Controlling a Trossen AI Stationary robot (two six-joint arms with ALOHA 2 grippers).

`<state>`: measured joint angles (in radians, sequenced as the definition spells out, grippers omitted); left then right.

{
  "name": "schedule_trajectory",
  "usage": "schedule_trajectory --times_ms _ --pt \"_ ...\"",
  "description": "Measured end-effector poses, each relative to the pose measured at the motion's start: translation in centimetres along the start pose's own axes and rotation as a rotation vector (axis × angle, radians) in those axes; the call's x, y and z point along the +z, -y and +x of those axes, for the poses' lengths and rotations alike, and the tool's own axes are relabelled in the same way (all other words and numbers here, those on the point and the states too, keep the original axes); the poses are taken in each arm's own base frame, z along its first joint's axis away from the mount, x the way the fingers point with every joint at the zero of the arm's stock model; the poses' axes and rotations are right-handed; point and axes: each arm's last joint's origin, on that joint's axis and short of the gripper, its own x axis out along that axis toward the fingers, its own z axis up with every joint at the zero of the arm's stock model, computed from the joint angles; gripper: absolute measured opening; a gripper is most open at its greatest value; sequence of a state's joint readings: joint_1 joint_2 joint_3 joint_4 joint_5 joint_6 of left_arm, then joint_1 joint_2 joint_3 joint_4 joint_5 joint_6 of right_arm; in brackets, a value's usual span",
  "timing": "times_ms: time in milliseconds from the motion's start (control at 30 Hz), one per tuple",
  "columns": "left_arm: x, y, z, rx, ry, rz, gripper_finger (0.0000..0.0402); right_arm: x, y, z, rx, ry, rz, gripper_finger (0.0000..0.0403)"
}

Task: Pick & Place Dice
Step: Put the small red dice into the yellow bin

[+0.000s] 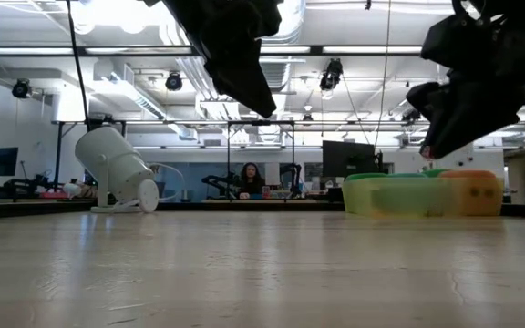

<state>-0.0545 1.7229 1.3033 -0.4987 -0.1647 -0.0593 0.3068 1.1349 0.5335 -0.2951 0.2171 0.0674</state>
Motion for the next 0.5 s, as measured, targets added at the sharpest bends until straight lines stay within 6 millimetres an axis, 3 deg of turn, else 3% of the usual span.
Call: schedule_trajectory --times_ms 500 --pt "0.0 0.2 0.0 -0.004 0.001 0.004 0.0193 -0.3 1.8 -3.5 -0.237 0.103 0.154 0.0048"
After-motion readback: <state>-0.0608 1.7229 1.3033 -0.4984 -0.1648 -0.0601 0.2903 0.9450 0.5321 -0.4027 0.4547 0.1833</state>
